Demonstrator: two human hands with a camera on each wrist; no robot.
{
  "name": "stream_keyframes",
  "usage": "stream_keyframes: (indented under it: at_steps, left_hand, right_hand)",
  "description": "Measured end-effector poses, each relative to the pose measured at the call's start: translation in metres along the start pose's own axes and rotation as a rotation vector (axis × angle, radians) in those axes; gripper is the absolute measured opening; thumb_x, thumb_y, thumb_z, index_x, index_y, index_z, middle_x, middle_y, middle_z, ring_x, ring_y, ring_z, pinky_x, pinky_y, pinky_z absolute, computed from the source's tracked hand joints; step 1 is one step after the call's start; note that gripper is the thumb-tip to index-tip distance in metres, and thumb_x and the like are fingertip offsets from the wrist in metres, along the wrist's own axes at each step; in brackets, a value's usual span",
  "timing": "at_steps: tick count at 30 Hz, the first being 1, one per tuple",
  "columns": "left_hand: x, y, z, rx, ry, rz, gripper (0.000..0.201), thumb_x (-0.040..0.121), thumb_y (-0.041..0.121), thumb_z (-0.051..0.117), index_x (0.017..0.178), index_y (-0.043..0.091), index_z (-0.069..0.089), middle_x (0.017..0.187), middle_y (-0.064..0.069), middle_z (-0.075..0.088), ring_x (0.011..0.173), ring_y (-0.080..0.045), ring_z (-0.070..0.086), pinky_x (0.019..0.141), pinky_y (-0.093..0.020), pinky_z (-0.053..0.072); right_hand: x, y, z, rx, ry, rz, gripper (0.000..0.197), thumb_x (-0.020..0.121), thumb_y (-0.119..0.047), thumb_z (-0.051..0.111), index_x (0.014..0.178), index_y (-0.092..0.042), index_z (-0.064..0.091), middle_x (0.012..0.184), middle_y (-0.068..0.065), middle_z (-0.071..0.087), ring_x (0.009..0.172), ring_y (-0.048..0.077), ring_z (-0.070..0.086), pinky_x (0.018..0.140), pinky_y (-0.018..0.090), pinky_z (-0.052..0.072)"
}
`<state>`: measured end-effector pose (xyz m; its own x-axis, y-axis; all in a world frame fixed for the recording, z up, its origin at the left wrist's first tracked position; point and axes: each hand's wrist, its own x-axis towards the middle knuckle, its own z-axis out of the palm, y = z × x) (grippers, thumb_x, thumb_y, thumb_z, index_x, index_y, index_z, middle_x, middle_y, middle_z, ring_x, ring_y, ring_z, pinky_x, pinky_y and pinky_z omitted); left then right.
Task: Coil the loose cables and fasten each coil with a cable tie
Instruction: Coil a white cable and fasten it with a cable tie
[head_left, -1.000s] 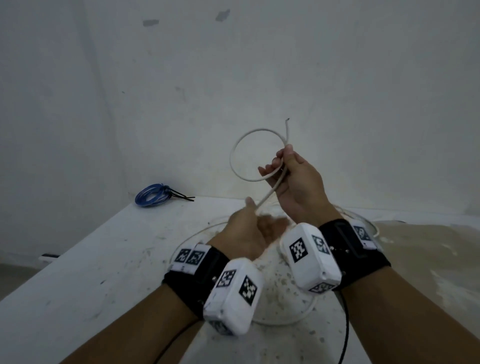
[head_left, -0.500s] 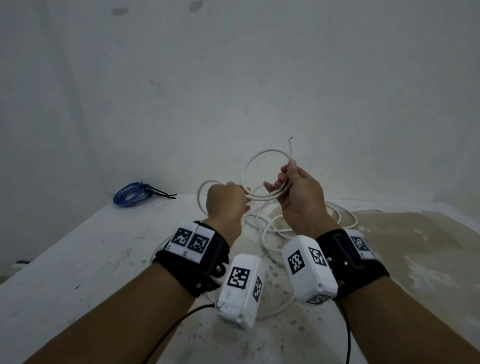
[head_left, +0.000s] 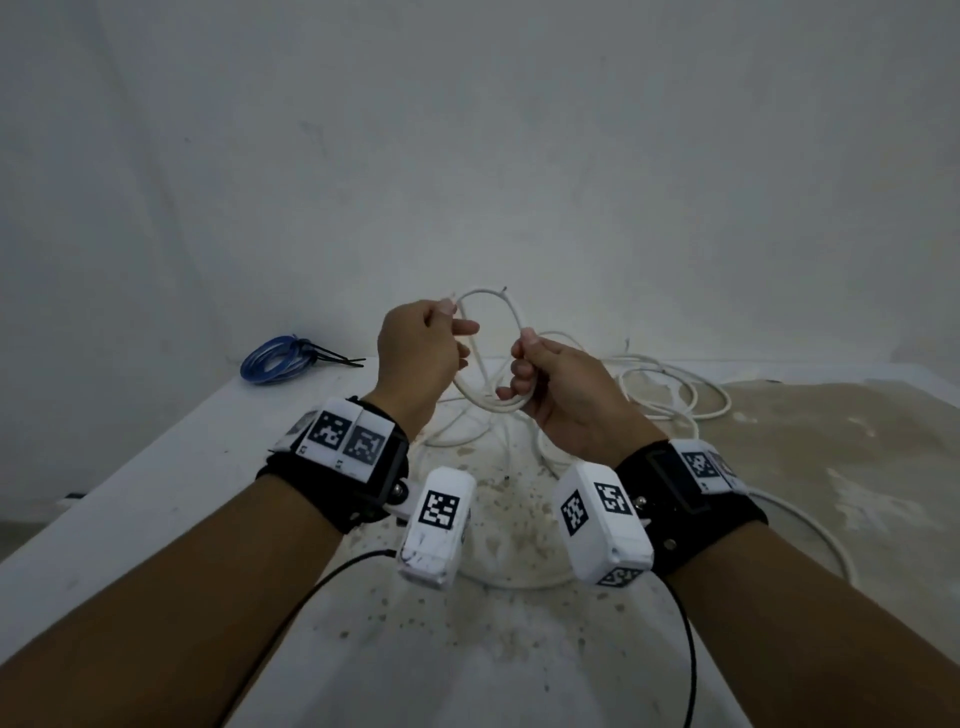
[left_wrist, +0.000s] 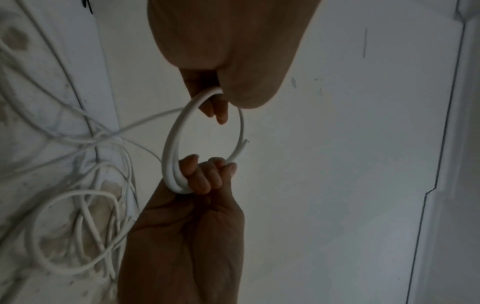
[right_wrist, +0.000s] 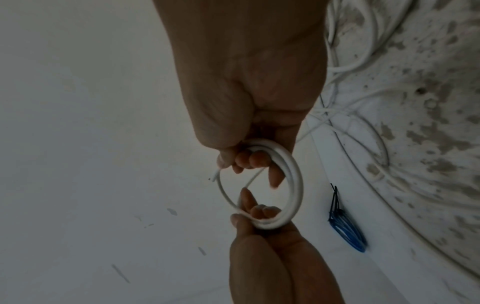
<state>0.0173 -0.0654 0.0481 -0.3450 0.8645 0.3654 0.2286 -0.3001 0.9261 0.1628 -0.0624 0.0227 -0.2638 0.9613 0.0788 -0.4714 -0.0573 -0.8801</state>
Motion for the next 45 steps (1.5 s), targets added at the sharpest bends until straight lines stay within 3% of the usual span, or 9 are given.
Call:
stream_keyframes:
  at_steps: [5,11,16,21,28,31,36,40,45]
  left_hand:
    - [0.011,-0.004,-0.019,0.158,-0.202,0.163,0.025,0.103,0.007,0.043,0.114,0.008,0.065,0.101,-0.002,0.072,0.059,-0.007,0.063,0.053,-0.026,0.054]
    - [0.018,0.007,-0.026,0.108,-0.274,0.176,0.024,0.103,0.017,0.046,0.091,0.011,0.067,0.079,-0.001,0.070,0.047,-0.011,0.047,0.047,-0.026,0.046]
    - [0.026,0.015,-0.033,0.151,-0.424,0.207,0.022,0.103,0.010,0.046,0.107,0.003,0.067,0.093,-0.005,0.076,0.057,-0.011,0.058,0.053,-0.024,0.050]
    - [0.027,0.020,-0.039,0.203,-0.497,0.269,0.023,0.104,0.009,0.044,0.110,0.003,0.066,0.095,-0.005,0.075,0.056,-0.012,0.052,0.049,-0.021,0.045]
    - [0.026,0.022,-0.038,0.064,-0.560,0.176,0.026,0.104,0.011,0.044,0.121,0.002,0.062,0.108,-0.010,0.073,0.074,-0.018,0.070,0.072,-0.030,0.059]
    - [0.026,0.022,-0.040,0.106,-0.568,0.216,0.024,0.104,0.009,0.044,0.118,0.004,0.063,0.107,-0.009,0.073,0.070,-0.015,0.066,0.066,-0.025,0.055]
    - [0.024,0.027,-0.034,0.190,-0.550,0.196,0.029,0.102,0.003,0.040,0.106,0.011,0.067,0.091,-0.002,0.070,0.052,-0.007,0.041,0.047,-0.021,0.033]
    - [0.019,0.031,-0.026,0.364,-0.460,0.284,0.040,0.100,0.038,0.053,0.076,0.009,0.068,0.054,0.008,0.046,0.046,-0.005,0.034,0.049,-0.017,0.031]
    - [0.017,0.019,-0.020,0.379,-0.294,0.329,0.036,0.092,0.045,0.063,0.078,0.015,0.077,0.048,0.004,0.044,0.044,-0.005,0.035,0.049,-0.018,0.032]
  right_hand:
    - [0.004,-0.002,-0.003,-0.024,-0.061,0.026,0.027,0.103,-0.023,0.049,0.083,-0.007,0.056,0.058,0.001,0.044,0.049,0.012,0.044,0.057,0.028,0.054]
    - [0.008,-0.006,-0.004,-0.216,-0.120,-0.012,0.026,0.103,-0.023,0.050,0.083,-0.008,0.057,0.060,0.000,0.042,0.053,0.013,0.038,0.054,0.025,0.051]
    - [0.013,-0.009,-0.008,-0.106,-0.194,-0.029,0.028,0.104,-0.026,0.047,0.083,-0.011,0.056,0.058,-0.003,0.040,0.051,0.010,0.039,0.055,0.024,0.047]
    - [0.015,-0.006,-0.007,-0.022,-0.199,-0.043,0.028,0.103,-0.027,0.046,0.082,-0.012,0.056,0.057,-0.003,0.040,0.050,0.010,0.039,0.054,0.022,0.046]
    - [0.019,-0.009,-0.007,0.033,-0.114,-0.116,0.027,0.103,-0.029,0.049,0.082,-0.014,0.058,0.058,-0.004,0.043,0.051,0.010,0.039,0.053,0.022,0.042]
    - [0.018,-0.011,-0.008,0.004,-0.125,-0.108,0.027,0.102,-0.028,0.049,0.082,-0.013,0.058,0.058,-0.003,0.042,0.051,0.010,0.039,0.053,0.023,0.043]
    - [0.016,-0.011,-0.006,-0.099,-0.142,-0.074,0.027,0.103,-0.025,0.049,0.082,-0.010,0.057,0.057,-0.002,0.043,0.050,0.010,0.040,0.053,0.023,0.044]
    - [0.014,-0.010,-0.003,-0.257,-0.157,-0.071,0.026,0.103,-0.025,0.051,0.083,-0.010,0.059,0.059,-0.002,0.042,0.051,0.011,0.037,0.053,0.024,0.042]
    - [0.009,-0.011,0.003,-0.415,-0.172,-0.113,0.028,0.099,-0.027,0.058,0.084,-0.005,0.067,0.060,0.002,0.050,0.052,0.013,0.045,0.055,0.028,0.048]
